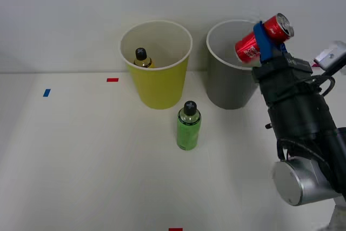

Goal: Put cans in the gray bin, plastic bottles in the light green bin

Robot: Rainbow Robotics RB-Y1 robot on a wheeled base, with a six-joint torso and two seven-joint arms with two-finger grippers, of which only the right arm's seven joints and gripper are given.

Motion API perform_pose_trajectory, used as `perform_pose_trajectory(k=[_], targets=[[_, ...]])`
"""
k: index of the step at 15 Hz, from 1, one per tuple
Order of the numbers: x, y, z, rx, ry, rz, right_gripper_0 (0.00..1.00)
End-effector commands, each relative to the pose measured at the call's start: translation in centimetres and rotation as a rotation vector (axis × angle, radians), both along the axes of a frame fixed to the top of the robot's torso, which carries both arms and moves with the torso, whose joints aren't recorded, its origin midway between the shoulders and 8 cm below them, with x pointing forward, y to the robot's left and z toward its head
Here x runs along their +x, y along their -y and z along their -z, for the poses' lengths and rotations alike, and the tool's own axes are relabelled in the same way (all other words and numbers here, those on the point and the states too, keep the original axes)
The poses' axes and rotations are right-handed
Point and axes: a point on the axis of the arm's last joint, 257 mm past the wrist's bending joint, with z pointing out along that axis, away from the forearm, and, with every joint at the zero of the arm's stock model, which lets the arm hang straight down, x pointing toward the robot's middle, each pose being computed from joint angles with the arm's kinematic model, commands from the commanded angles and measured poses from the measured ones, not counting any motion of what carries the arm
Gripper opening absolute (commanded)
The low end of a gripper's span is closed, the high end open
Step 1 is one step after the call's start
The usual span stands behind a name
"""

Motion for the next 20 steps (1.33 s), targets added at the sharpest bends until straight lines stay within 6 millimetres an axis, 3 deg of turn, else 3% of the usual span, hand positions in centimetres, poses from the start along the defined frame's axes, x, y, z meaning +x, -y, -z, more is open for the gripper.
perform_pose_trajectory(k=[1,3,8,12,18,19,20], targets=[[3.7,0.0,-2.7,-0.007,-0.083,0.022,0.0],[5.8,0.3,-2.8,-0.026,-0.128,0.04,0.0],[12.5,1.5,0.0,-0.133,-0.128,0.122,0.0],[13.3,3.1,0.9,-0.275,-0.132,0.188,0.0],[13.3,3.3,0.8,-0.293,-0.128,0.183,0.0],[13.3,3.2,0.8,-0.293,-0.128,0.179,0.08],[13.3,3.3,0.8,-0.288,-0.129,0.177,0.3]])
